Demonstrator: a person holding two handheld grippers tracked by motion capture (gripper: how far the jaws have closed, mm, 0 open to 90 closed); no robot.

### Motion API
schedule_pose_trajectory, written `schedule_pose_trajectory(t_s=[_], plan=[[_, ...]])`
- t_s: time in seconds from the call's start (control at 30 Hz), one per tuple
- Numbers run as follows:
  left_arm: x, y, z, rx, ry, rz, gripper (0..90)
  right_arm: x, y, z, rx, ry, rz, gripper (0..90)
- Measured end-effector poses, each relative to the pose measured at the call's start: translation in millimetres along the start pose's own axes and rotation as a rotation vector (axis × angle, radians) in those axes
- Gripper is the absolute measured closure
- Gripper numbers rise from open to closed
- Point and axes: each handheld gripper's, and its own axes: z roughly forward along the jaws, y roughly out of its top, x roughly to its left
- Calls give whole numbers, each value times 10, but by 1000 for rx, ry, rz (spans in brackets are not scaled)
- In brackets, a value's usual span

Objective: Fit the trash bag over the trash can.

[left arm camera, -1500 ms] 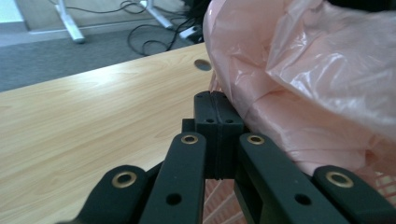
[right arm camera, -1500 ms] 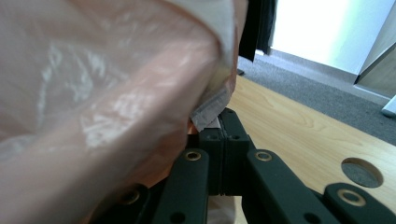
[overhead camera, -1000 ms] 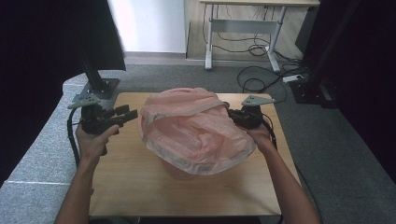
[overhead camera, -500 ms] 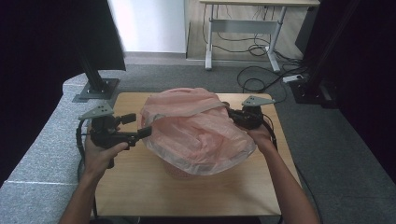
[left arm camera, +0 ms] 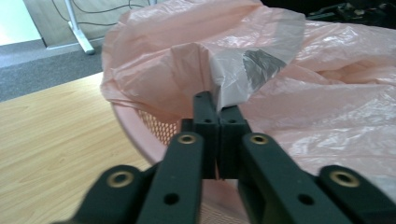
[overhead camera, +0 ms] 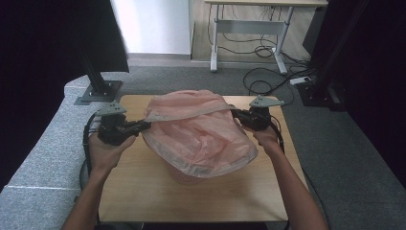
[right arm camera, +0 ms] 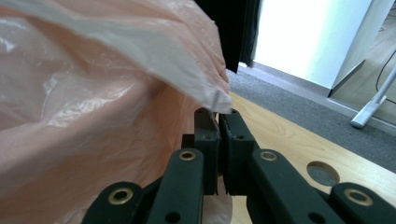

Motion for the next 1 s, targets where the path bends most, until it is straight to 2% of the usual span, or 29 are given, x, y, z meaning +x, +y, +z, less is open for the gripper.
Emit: schedule_pose_trajectory(t_s=[0.23,0.37,0.5,0.6,0.73,0.87,1.0], plan=[[164,8,-42,-16,20,-47,897,30,16,-8,-16,-5,-9,872],[249,-4,-29,6,58,-54,898,67,29,-8,-22,-2,-27,872],[345,-42,7,27,77,-70,898,99,44,-10,-25,-1,-37,870],[427,-66,7,9,57,-103,898,125,58,-6,-26,1,-48,865],[505,-92,5,-2,56,-114,898,165,75,11,-15,-1,-75,865],[546,-141,29,16,64,-112,899,210,75,49,3,-3,-100,885],[570,-174,129,54,93,-104,899,203,52,86,15,0,-96,886]])
